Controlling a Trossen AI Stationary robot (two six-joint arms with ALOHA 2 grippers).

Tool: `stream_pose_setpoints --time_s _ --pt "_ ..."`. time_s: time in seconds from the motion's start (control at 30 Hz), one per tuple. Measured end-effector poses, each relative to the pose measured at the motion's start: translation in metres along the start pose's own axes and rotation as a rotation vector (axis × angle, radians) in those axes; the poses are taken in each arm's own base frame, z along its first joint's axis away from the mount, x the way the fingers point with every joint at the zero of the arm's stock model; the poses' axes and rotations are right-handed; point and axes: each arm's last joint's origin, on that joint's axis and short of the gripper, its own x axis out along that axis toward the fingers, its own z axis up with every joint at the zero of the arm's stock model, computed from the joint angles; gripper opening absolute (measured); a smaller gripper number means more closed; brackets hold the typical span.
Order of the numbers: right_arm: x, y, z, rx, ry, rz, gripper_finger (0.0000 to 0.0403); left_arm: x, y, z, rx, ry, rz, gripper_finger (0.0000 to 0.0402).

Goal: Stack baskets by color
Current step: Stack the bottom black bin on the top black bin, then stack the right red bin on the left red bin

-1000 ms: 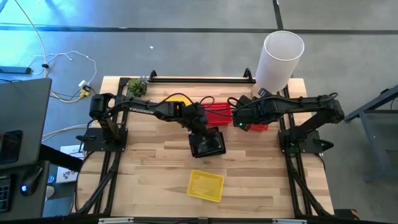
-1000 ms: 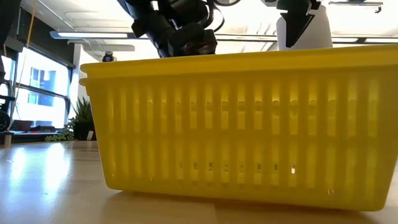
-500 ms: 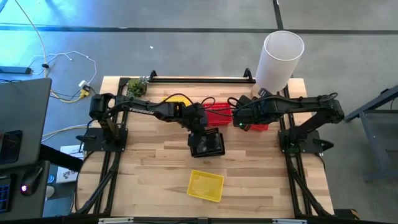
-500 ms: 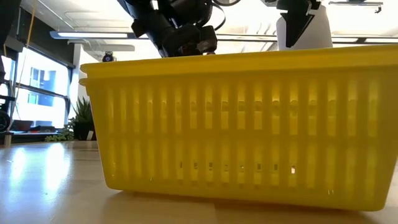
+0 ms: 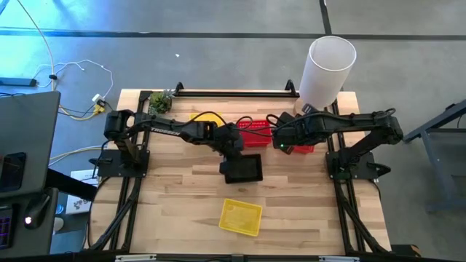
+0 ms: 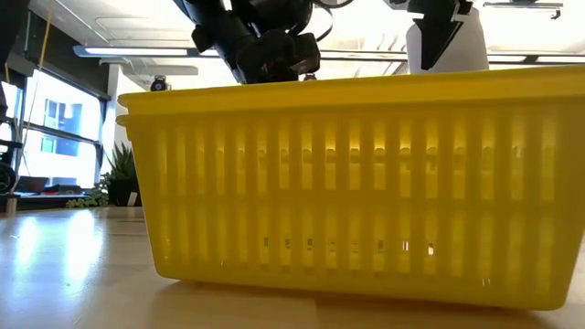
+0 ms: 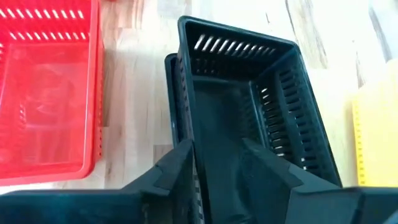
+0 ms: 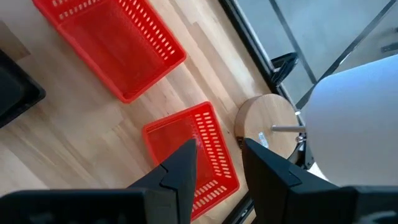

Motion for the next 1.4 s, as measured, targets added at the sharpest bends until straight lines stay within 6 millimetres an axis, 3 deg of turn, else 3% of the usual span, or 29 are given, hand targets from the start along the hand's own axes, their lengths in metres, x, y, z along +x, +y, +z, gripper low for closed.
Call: stream_pose_setpoints --time_s 0.27,0.5,0.87,1.13,1.4 --pt "0.000 0.000 0.000 0.011 0.010 0.014 0.0114 -0.002 0.000 0.000 -0.021 0.007 0.010 0.0117" --pt "0.000 0.000 0.000 0.023 0.011 0.015 0.0114 -0.004 0.002 -0.002 -0.013 0.023 0.160 0.0101" --pt "0.000 0.000 0.000 0.022 0.011 0.015 0.0114 -0.004 0.001 -0.004 -0.016 0.051 0.149 0.0067" --pt "0.003 0.005 -0.004 0.015 0.100 0.123 0.0114 -0.033 -0.004 -0.005 0.007 0.077 0.148 0.0060" --pt "0.034 0.021 -0.021 -0.074 0.226 0.144 0.0114 -0.079 -0.012 -0.003 0.012 0.046 0.152 0.0060"
